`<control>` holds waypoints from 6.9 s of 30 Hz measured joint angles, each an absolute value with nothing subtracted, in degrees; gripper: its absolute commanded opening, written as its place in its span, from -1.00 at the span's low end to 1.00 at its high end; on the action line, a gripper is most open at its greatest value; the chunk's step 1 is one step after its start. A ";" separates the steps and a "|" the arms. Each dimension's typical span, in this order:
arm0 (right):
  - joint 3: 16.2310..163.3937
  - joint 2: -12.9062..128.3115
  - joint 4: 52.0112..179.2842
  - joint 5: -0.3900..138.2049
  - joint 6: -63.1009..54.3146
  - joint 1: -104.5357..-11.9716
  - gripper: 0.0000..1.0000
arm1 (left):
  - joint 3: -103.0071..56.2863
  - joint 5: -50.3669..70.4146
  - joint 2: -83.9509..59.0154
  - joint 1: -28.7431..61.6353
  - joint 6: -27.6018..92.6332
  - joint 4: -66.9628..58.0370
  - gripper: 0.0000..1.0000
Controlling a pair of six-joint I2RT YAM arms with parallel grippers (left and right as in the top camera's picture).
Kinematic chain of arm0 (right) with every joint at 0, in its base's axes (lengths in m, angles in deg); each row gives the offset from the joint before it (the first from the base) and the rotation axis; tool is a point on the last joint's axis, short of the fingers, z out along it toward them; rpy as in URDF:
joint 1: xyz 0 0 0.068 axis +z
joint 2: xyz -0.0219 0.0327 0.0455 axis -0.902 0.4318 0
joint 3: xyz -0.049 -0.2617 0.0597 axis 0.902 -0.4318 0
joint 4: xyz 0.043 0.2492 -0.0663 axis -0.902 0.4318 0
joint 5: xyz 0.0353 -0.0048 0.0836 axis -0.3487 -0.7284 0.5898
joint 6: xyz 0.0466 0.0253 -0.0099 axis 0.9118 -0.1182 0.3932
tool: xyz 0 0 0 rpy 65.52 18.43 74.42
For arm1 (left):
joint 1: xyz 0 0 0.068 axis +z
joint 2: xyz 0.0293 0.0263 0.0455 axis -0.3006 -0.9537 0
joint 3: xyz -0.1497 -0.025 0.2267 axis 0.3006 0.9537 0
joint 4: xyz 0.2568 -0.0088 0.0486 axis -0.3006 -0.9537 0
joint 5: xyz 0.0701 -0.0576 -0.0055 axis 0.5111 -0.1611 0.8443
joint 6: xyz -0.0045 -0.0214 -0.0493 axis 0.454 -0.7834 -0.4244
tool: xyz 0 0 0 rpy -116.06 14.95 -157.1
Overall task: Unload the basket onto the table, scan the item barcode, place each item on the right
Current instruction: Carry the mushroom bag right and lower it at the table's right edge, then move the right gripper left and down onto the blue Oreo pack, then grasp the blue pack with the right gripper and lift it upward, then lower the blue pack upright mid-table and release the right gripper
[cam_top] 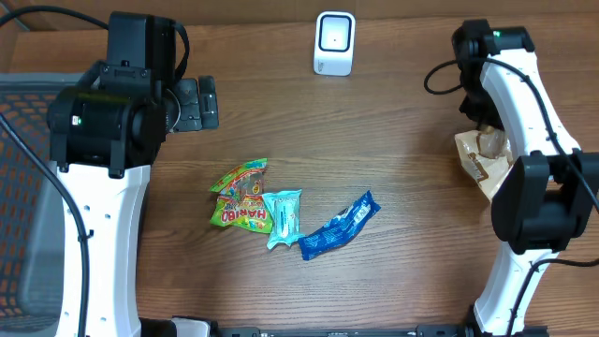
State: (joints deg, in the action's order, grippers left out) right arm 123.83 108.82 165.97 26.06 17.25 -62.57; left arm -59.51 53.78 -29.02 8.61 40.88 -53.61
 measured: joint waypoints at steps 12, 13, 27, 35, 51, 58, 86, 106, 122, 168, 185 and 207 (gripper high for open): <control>114.19 109.10 156.86 28.96 17.38 -76.47 1.00 | -59.51 53.78 -29.02 8.61 40.88 -53.61 0.99; 114.81 109.14 157.43 32.46 15.56 -77.35 1.00 | -59.51 53.78 -29.02 8.61 40.88 -53.63 1.00; 132.12 108.44 168.55 86.05 -18.25 -64.45 0.72 | -59.51 53.78 -29.02 8.61 40.88 -53.61 0.99; 114.59 108.25 162.87 87.52 -16.44 -52.28 0.55 | -59.51 53.78 -29.02 8.61 40.88 -53.61 1.00; 99.75 108.27 155.35 86.78 -10.53 -45.85 -0.20 | -59.51 53.78 -29.02 8.61 40.88 -53.61 1.00; 99.75 108.27 155.22 86.75 -9.75 -45.08 -0.92 | -59.51 53.78 -29.02 8.61 40.88 -53.61 0.99; 101.30 108.16 161.60 77.31 0.77 -36.87 -0.03 | -59.51 53.78 -29.02 8.61 40.90 -53.61 0.99; 101.58 105.69 127.90 55.69 -8.28 -36.84 -0.48 | -59.51 53.76 -29.02 8.61 40.88 -53.61 0.99; 109.47 105.54 128.97 54.25 2.51 -38.62 0.05 | -59.51 53.78 -29.02 8.61 40.88 -53.61 0.99; 121.54 107.35 151.55 62.03 -8.59 -41.72 0.75 | -59.51 53.78 -29.02 8.61 40.88 -53.61 1.00; 90.70 107.33 110.63 99.91 1.66 -54.64 -0.31 | -59.51 53.78 -29.02 8.61 40.90 -53.63 1.00; 99.42 96.16 131.40 80.15 9.60 -49.39 -0.92 | -59.51 53.78 -29.02 8.61 40.90 -53.61 0.99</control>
